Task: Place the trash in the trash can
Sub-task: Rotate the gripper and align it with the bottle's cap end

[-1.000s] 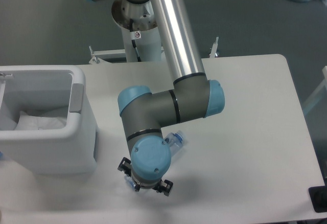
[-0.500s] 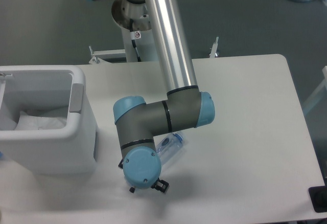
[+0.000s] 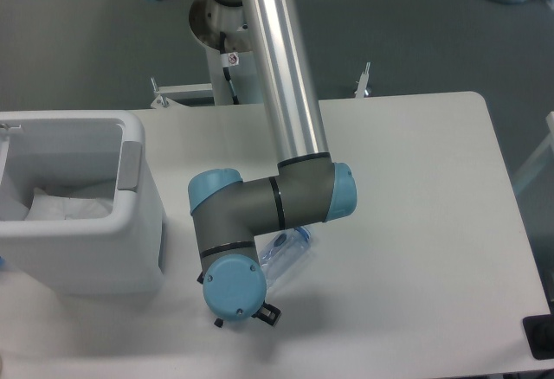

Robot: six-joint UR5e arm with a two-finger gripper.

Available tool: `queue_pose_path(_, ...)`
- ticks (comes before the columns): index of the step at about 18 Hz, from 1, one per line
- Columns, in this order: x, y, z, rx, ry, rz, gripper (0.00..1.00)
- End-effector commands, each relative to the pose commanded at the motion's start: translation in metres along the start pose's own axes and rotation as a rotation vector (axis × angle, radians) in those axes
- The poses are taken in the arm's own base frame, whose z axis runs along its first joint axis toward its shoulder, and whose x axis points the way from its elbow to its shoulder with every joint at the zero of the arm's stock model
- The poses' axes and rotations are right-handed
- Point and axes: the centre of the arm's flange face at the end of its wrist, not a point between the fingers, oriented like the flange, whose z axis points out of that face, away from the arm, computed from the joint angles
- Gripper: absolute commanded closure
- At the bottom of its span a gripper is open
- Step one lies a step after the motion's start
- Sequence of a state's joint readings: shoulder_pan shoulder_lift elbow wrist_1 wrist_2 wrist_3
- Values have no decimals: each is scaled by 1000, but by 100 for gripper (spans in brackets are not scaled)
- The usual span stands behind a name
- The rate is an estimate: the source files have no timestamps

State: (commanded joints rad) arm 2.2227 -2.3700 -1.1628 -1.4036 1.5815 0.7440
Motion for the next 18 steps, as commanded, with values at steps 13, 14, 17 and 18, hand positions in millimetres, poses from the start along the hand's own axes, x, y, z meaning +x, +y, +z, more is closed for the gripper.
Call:
queue_pose_path(13,4,-2,-14,25,-7,-2,50)
queue_pose_path(14,4,-2,-17,32,-14,-2,50)
queue_pose_path(17,6,-1,-30,61,-26,-2,51)
queue_pose_path(18,7,1,-40,75,-34,-3,51)
